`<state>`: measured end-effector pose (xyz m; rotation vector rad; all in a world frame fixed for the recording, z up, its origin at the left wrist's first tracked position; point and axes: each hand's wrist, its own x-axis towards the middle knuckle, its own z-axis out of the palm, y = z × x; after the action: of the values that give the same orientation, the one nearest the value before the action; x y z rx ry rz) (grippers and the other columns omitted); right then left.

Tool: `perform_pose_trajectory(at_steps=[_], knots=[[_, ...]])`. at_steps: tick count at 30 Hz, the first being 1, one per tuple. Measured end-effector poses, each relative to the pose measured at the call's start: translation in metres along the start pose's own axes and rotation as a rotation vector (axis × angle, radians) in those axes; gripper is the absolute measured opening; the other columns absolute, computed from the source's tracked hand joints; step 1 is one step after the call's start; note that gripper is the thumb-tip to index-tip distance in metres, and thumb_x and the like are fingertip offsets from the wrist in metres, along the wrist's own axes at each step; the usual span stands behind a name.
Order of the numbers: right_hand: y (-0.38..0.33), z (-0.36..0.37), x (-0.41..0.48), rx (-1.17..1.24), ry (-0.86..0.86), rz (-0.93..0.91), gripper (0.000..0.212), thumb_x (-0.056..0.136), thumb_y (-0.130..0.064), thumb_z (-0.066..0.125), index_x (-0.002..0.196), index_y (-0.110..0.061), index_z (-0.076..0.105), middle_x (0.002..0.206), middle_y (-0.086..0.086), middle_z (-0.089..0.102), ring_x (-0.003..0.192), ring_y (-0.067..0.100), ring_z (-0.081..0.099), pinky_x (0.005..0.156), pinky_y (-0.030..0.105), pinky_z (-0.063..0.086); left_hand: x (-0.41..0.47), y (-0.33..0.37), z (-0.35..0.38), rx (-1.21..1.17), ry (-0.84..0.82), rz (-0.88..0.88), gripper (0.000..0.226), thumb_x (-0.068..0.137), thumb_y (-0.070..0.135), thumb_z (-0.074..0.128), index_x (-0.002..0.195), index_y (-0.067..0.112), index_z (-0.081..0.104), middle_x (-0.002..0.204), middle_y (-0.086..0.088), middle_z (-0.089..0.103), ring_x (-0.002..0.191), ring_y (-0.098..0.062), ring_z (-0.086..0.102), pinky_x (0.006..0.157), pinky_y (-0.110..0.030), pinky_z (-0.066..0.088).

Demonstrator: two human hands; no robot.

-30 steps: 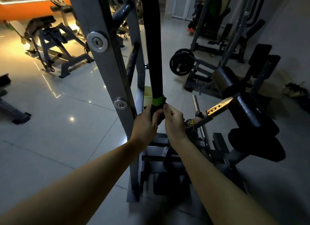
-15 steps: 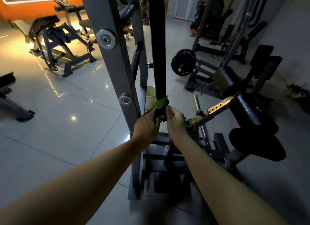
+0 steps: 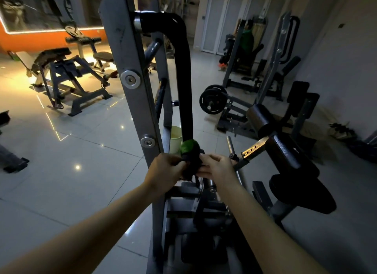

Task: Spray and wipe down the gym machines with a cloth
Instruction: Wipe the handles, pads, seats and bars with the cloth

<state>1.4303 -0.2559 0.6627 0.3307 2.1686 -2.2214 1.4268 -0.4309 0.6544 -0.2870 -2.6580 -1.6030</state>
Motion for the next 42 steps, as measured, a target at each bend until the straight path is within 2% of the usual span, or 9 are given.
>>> perform_pose_trajectory(at_steps=[10, 14, 21, 24, 28, 30, 34, 39, 42], knots=[[0.041, 0.002, -0.017, 0.163, -0.062, 0.282, 0.010, 0.102, -0.014, 0.054, 0.100, -0.009, 0.063, 0.093, 0.011, 0.068, 0.090, 0.035, 0.065, 0.073, 0.034, 0.050, -0.011, -0.017, -0.003, -0.446, -0.093, -0.341, 0.013, 0.092, 0.004, 0.071, 0.079, 0.006, 0.072, 0.062, -0.007, 0.063, 0.061, -0.024, 0.061, 0.060, -0.031, 0.049], [0.060, 0.014, -0.023, 0.322, -0.143, 0.304, 0.029, 0.103, -0.021, 0.057, 0.123, 0.000, 0.063, 0.116, 0.021, 0.073, 0.107, 0.035, 0.071, 0.093, 0.050, 0.057, -0.024, -0.022, -0.009, -0.651, -0.124, -0.420, 0.012, 0.097, -0.001, 0.060, 0.102, -0.006, 0.069, 0.088, -0.019, 0.071, 0.076, -0.027, 0.071, 0.060, -0.026, 0.060], [0.066, 0.046, -0.026, 0.120, -0.023, 0.185, 0.012, 0.096, -0.008, 0.067, 0.108, -0.010, 0.068, 0.108, 0.016, 0.074, 0.094, 0.027, 0.074, 0.069, 0.037, 0.062, -0.027, -0.022, -0.028, -0.528, -0.094, -0.456, 0.021, 0.099, -0.006, 0.052, 0.112, -0.002, 0.068, 0.092, -0.017, 0.071, 0.071, -0.021, 0.072, 0.061, -0.025, 0.059], [0.064, 0.053, -0.017, -0.052, 0.211, -0.027, 0.009, 0.090, -0.015, 0.073, 0.087, -0.023, 0.071, 0.089, 0.003, 0.076, 0.088, 0.026, 0.073, 0.072, 0.046, 0.063, -0.024, -0.025, -0.040, -0.499, -0.006, -0.533, 0.021, 0.099, -0.004, 0.052, 0.116, -0.003, 0.065, 0.090, -0.017, 0.068, 0.078, -0.028, 0.063, 0.067, -0.033, 0.051], [0.050, 0.064, -0.001, -0.752, 0.254, -0.696, 0.018, 0.093, -0.013, 0.070, 0.111, -0.018, 0.071, 0.103, 0.001, 0.065, 0.090, 0.019, 0.063, 0.073, 0.032, 0.053, -0.021, -0.034, -0.052, -0.335, 0.218, -0.540, 0.051, 0.097, 0.016, 0.066, 0.143, 0.010, 0.045, 0.124, -0.016, 0.065, 0.113, -0.031, 0.063, 0.099, -0.045, 0.052], [0.047, 0.073, 0.012, -1.022, 0.233, -0.797, 0.023, 0.092, -0.009, 0.069, 0.114, -0.016, 0.071, 0.106, 0.003, 0.062, 0.088, 0.024, 0.064, 0.068, 0.028, 0.046, -0.016, -0.034, -0.057, -0.332, 0.270, -0.539, 0.070, 0.095, 0.023, 0.070, 0.152, 0.017, 0.031, 0.140, -0.018, 0.056, 0.127, -0.034, 0.056, 0.110, -0.051, 0.045], [0.074, 0.084, 0.019, -1.036, 0.162, -0.574, 0.014, 0.098, -0.017, 0.064, 0.109, -0.017, 0.072, 0.120, 0.004, 0.064, 0.089, 0.028, 0.066, 0.068, 0.029, 0.042, -0.012, -0.024, -0.055, -0.393, 0.191, -0.550, 0.075, 0.095, 0.021, 0.070, 0.156, 0.017, 0.027, 0.138, -0.017, 0.057, 0.121, -0.029, 0.059, 0.100, -0.039, 0.045], [0.108, 0.079, 0.003, -0.636, 0.146, -0.334, 0.018, 0.101, -0.018, 0.063, 0.088, -0.012, 0.074, 0.074, -0.003, 0.062, 0.065, 0.009, 0.050, 0.056, 0.016, 0.032, -0.012, -0.028, -0.055, -0.453, 0.147, -0.543, 0.072, 0.095, 0.023, 0.070, 0.155, 0.014, 0.031, 0.127, -0.015, 0.063, 0.107, -0.023, 0.063, 0.102, -0.041, 0.047], [0.119, 0.072, -0.007, -0.283, 0.214, -0.123, 0.028, 0.097, -0.020, 0.070, 0.069, -0.017, 0.065, 0.063, -0.001, 0.060, 0.058, 0.006, 0.049, 0.056, 0.025, 0.038, -0.006, -0.026, -0.061, -0.398, 0.206, -0.474, 0.078, 0.092, 0.033, 0.075, 0.154, 0.020, 0.031, 0.124, -0.008, 0.063, 0.115, -0.025, 0.061, 0.110, -0.049, 0.045]])
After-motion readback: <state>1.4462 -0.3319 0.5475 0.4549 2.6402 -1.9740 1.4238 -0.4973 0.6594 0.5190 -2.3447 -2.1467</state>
